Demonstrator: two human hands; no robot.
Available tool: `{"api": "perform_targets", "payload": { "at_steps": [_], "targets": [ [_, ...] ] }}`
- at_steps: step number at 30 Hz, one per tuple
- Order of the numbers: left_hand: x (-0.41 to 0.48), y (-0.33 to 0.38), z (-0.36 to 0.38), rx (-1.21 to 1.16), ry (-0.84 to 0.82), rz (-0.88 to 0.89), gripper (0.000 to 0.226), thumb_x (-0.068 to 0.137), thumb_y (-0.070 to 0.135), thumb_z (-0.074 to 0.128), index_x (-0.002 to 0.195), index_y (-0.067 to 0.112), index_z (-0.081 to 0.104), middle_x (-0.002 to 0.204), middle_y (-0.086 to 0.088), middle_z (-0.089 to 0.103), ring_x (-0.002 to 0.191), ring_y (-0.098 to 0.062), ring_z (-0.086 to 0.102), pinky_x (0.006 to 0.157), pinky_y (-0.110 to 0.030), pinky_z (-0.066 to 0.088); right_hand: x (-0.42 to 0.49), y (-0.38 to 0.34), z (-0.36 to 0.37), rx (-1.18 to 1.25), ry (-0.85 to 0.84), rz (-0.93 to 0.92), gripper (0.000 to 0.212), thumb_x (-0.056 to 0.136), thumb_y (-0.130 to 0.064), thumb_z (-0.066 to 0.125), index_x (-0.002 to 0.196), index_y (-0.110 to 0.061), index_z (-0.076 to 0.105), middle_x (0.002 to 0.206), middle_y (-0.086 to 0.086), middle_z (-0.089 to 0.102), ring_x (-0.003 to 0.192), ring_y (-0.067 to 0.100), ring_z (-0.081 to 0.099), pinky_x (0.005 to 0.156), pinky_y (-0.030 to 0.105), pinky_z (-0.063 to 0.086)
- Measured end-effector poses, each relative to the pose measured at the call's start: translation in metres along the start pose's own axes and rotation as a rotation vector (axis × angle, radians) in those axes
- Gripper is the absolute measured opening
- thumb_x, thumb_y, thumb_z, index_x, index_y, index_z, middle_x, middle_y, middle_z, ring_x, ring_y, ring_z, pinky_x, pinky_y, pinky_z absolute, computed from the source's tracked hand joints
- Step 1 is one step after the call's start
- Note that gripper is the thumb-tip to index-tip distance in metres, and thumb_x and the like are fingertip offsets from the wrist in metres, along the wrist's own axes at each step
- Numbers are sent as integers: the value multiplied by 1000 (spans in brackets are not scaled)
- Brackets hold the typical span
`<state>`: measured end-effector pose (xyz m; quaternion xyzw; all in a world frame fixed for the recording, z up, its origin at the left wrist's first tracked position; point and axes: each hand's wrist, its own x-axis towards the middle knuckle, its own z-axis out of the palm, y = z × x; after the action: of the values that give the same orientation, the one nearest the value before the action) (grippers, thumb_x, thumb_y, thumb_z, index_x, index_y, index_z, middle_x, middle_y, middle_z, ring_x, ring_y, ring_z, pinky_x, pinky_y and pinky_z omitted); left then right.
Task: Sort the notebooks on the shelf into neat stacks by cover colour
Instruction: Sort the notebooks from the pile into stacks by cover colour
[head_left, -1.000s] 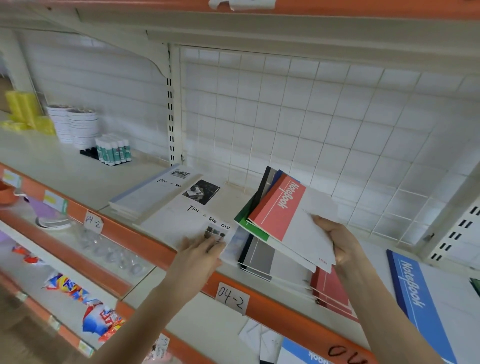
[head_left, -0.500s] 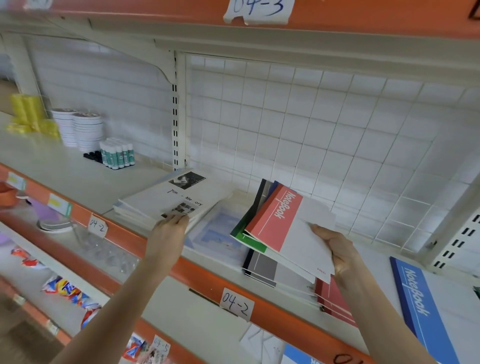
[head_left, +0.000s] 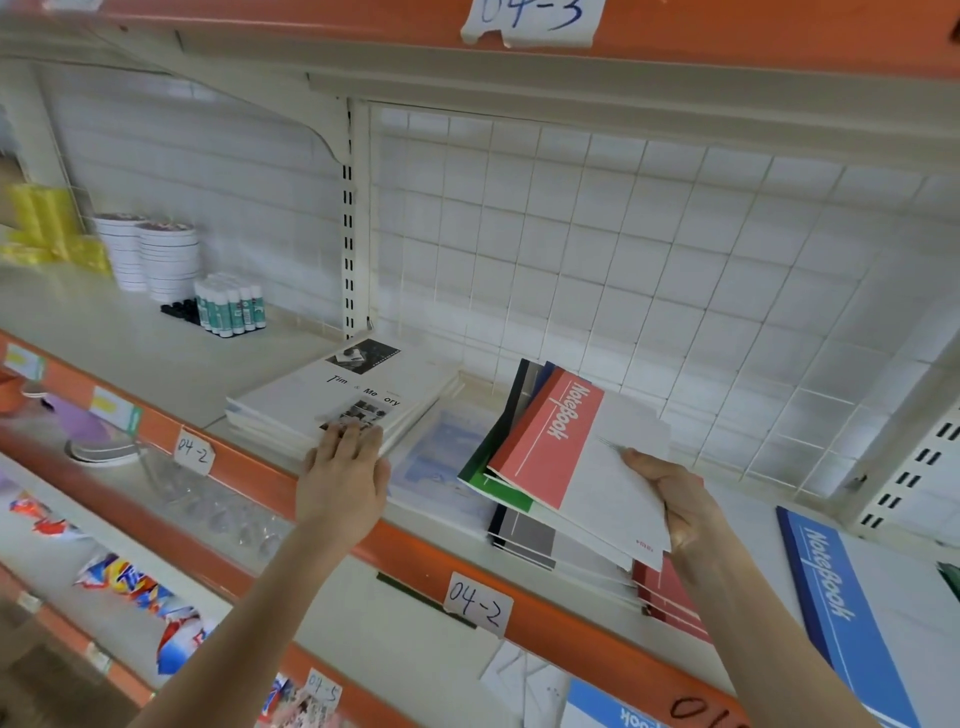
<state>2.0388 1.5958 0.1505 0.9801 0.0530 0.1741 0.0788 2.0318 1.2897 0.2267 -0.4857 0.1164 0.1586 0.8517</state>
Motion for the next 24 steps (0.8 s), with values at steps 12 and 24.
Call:
{"api": "perform_targets", "payload": {
  "at_steps": [12,24],
  "targets": [
    [-32,169,-88,-1567,-673,-268,16,87,27,55,96,18,64,84,-5,73,82,-22,70,77,-38,48,-64,-13,-41,-33,88,-141,27,82,1,57,109,-3,59,100,18,66,82,31,65,72,44,55],
    [-73,324,-48,-1446,-871,-3,28,87,11,60,113,20,53,86,-1,64,73,-20,61,59,-27,40,-177,-66,-210,-606,954,-430,31,91,-5,56,121,-1,51,74,3,55,60,13,49,52,18,40]
  ]
}}
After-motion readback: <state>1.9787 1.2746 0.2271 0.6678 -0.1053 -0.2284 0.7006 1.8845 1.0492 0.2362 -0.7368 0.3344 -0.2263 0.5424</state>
